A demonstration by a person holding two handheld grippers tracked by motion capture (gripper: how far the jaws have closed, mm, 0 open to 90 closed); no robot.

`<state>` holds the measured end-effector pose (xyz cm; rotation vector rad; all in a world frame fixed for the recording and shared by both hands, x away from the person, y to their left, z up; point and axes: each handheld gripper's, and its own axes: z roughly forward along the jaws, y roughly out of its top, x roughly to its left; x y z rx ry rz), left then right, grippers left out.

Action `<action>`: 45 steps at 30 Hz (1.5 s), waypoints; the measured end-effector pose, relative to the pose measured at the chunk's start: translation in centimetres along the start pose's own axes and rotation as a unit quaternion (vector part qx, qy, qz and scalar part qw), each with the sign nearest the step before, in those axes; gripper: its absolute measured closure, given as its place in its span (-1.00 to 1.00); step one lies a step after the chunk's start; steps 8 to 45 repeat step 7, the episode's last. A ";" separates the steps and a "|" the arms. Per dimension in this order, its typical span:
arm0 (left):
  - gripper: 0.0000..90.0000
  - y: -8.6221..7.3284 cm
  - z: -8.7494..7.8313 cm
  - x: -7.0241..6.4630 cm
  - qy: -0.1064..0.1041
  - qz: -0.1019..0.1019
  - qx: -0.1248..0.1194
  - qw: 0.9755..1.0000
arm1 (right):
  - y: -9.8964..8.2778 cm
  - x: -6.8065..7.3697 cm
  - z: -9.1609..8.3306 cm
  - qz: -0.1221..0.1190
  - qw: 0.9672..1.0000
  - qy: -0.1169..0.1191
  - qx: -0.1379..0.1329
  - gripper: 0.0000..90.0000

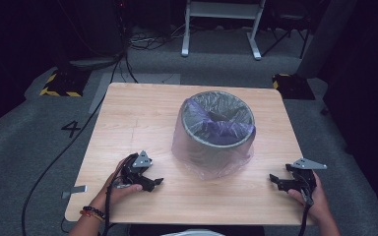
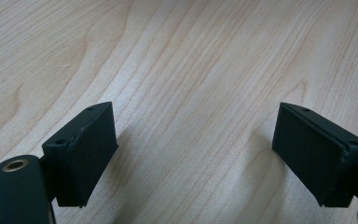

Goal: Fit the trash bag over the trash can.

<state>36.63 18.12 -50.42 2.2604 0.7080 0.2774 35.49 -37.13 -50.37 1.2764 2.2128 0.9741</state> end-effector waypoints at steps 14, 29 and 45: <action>-0.72 0.1 0.1 0.1 -0.002 0.002 0.000 1.000 | 0.0 0.0 0.0 0.000 1.000 0.000 0.000 -0.69; -0.72 0.1 0.1 0.1 -0.002 0.002 0.000 1.000 | 0.0 0.0 0.0 0.000 1.000 0.000 0.000 -0.69; -0.72 0.1 0.1 0.1 -0.002 0.002 0.000 1.000 | 0.0 0.0 0.0 0.000 1.000 0.000 0.000 -0.69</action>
